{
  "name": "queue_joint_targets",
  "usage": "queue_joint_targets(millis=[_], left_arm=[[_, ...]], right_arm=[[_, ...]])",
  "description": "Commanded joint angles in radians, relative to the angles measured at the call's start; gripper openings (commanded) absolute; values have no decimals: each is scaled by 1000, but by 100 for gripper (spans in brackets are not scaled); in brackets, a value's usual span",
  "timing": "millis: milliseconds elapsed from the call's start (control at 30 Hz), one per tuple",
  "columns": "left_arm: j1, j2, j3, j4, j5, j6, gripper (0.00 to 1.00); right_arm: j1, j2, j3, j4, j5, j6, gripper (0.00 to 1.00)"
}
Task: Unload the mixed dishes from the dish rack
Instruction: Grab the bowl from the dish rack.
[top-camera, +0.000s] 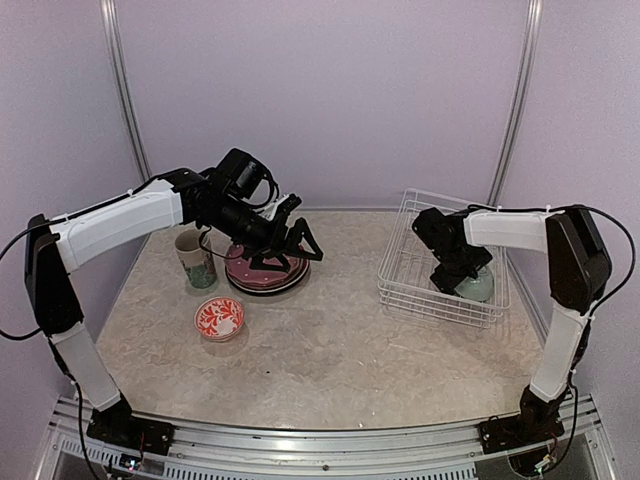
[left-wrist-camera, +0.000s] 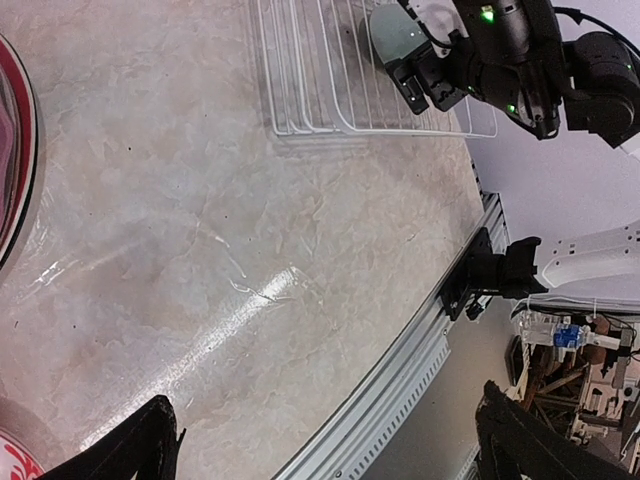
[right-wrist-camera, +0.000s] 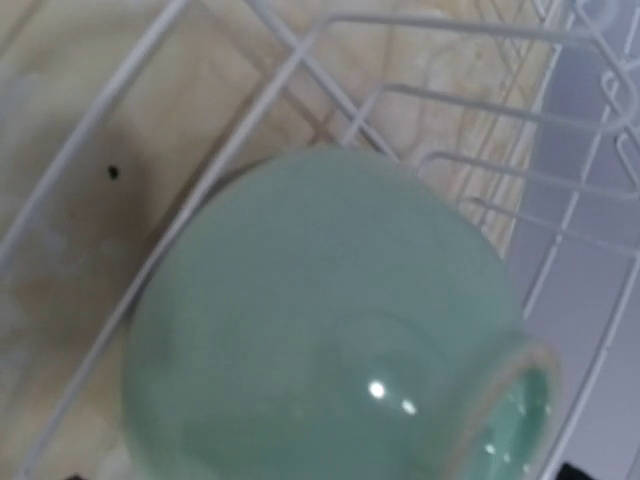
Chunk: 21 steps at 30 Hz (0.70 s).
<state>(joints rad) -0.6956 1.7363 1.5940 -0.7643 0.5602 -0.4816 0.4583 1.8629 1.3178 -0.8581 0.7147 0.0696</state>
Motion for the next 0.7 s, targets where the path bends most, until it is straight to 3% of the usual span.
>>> queue_joint_targets(millis=[0,667], left_arm=[[-5,-32,19,-13,4,17,99],[-5,-43,18,-13,-1,17,99]], right_arm=[[21,54,22,-14,63,-26,100],[54,185,67,-42,245,31,100]])
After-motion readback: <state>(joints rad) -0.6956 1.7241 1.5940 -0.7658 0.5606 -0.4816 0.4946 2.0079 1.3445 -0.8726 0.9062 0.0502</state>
